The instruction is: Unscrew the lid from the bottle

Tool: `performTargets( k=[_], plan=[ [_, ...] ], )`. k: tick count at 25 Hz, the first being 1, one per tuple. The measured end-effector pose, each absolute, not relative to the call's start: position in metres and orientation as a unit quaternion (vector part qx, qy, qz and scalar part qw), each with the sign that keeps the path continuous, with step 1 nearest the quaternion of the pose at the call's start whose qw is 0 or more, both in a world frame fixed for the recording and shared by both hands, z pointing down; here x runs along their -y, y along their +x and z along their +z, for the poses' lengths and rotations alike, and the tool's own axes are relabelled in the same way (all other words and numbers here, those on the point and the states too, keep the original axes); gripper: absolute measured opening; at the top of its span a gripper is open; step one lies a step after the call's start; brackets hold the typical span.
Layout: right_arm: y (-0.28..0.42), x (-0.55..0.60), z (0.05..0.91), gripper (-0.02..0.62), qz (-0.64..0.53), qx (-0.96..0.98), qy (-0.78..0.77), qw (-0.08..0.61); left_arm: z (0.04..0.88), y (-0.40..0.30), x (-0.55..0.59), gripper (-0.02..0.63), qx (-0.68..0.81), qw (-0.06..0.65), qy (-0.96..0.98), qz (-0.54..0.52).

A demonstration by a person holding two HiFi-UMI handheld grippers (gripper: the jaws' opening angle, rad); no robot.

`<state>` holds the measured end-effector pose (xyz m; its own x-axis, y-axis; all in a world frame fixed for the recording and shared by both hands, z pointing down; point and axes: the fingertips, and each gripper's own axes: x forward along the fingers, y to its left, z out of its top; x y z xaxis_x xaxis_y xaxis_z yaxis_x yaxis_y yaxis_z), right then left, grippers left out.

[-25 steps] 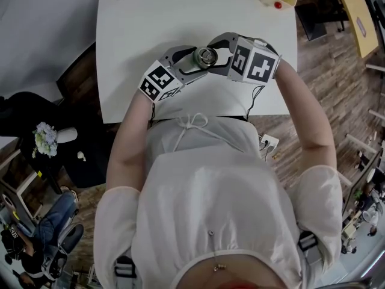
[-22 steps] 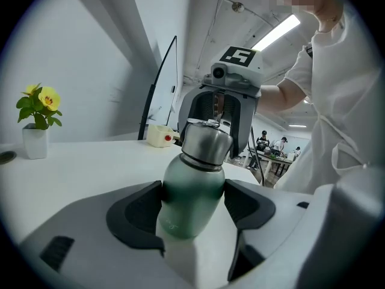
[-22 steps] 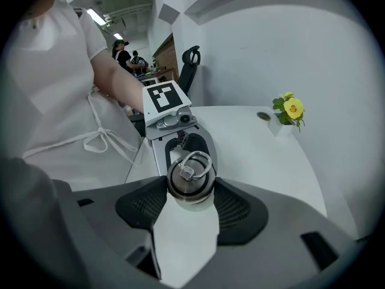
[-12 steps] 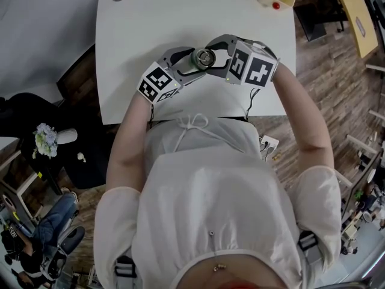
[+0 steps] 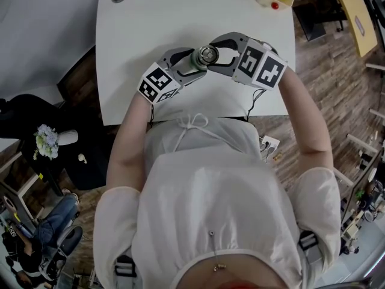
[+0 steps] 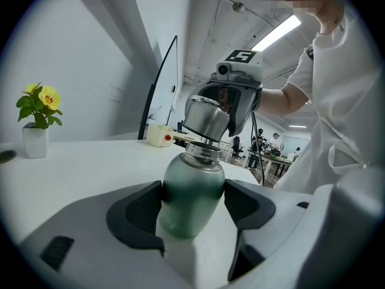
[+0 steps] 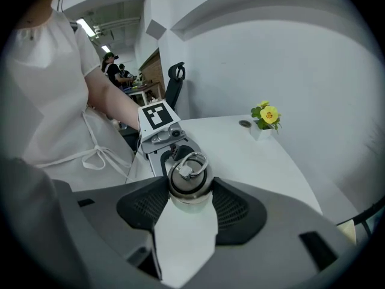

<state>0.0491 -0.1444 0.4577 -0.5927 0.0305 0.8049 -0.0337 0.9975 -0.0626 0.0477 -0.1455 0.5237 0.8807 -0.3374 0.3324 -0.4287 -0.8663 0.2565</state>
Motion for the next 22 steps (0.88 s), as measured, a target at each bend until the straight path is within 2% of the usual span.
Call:
performTargets(
  k=[12,22],
  plan=[
    [0.099,0.161,0.472,0.239,0.09,0.891,0.079,0.438,0.522,0.049,0.145,0.337,0.198,0.165,0.955,0.146],
    [0.132,0.155,0.537,0.239,0.163,0.868,0.118,0.453,0.521,0.05,0.145,0.337,0.199,0.163,0.955,0.149]
  ],
)
